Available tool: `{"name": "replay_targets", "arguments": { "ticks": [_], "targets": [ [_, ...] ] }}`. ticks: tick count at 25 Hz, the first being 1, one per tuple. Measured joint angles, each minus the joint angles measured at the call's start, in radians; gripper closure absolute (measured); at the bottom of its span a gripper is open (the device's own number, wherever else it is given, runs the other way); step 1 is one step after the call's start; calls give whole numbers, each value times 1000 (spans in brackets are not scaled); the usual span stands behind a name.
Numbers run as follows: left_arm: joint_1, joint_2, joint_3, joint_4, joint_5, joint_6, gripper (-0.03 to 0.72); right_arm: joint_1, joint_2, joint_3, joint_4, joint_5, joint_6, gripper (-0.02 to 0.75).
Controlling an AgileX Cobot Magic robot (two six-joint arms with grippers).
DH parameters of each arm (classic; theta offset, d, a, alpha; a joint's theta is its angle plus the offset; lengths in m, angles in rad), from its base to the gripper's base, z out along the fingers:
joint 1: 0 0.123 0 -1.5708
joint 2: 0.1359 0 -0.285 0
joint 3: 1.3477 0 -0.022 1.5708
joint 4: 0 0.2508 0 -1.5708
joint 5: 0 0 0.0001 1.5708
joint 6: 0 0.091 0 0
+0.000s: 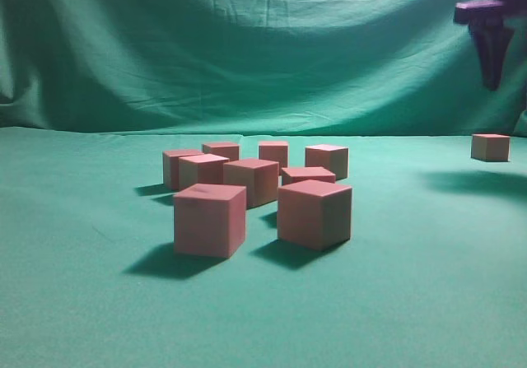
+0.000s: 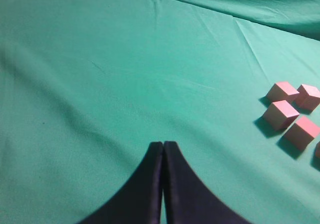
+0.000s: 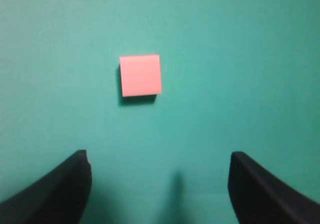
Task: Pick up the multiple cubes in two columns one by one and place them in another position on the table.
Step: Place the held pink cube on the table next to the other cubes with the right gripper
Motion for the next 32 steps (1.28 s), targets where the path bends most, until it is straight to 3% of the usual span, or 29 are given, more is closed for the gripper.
{"name": "replay_targets", "arguments": {
  "ticks": [10,19,25,32],
  "targets": [
    [0,0,0,0,0,0,688,0,129,2,3,-212,0,187],
    [0,0,0,0,0,0,688,0,190,2,2,-260,-2,187],
    [0,0,0,0,0,0,688,0,197,2,14,-260,-2,466],
    [0,0,0,0,0,0,688,0,168,-72,55,-138,-2,468]
  ]
}}
